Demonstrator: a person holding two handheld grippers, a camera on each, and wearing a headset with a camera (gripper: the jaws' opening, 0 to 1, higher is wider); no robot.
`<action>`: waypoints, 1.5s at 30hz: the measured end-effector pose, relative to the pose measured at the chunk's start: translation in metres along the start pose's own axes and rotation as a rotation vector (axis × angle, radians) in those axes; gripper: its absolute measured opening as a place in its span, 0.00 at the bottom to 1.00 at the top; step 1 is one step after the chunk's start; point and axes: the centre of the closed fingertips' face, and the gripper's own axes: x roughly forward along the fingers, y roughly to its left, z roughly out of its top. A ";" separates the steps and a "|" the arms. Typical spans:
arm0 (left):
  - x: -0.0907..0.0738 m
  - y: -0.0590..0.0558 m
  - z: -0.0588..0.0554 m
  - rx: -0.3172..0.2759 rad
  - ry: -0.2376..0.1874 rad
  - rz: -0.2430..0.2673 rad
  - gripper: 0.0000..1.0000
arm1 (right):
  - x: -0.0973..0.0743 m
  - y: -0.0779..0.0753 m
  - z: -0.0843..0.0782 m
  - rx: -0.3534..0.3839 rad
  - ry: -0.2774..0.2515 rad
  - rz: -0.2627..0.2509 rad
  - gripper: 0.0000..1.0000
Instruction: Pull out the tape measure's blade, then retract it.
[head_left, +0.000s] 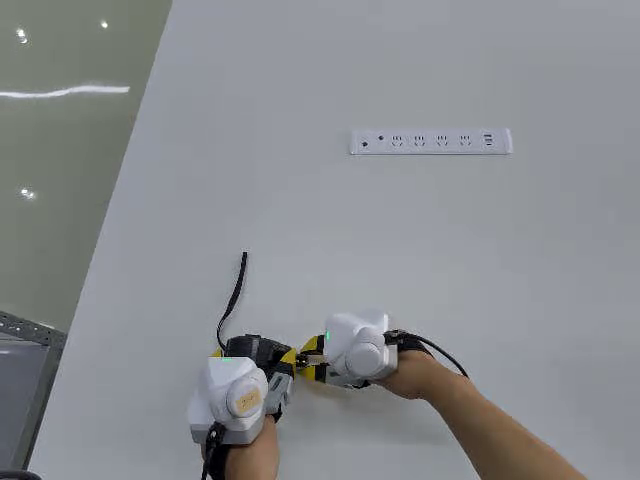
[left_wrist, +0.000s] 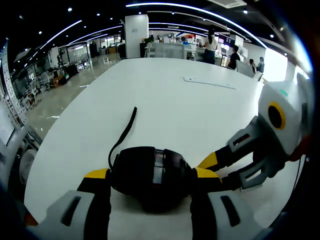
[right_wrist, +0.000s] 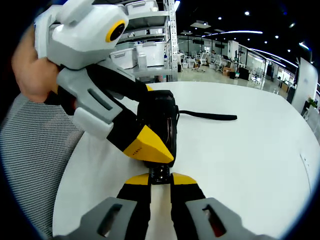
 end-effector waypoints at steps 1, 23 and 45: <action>0.000 0.000 0.000 0.000 0.000 0.000 0.62 | 0.000 0.000 0.001 0.000 -0.001 0.000 0.13; 0.003 0.001 0.003 -0.009 -0.002 0.002 0.62 | 0.002 0.000 0.011 0.010 -0.013 -0.003 0.13; 0.004 0.001 -0.004 0.031 0.064 -0.004 0.65 | 0.005 0.001 0.010 0.006 -0.010 -0.014 0.15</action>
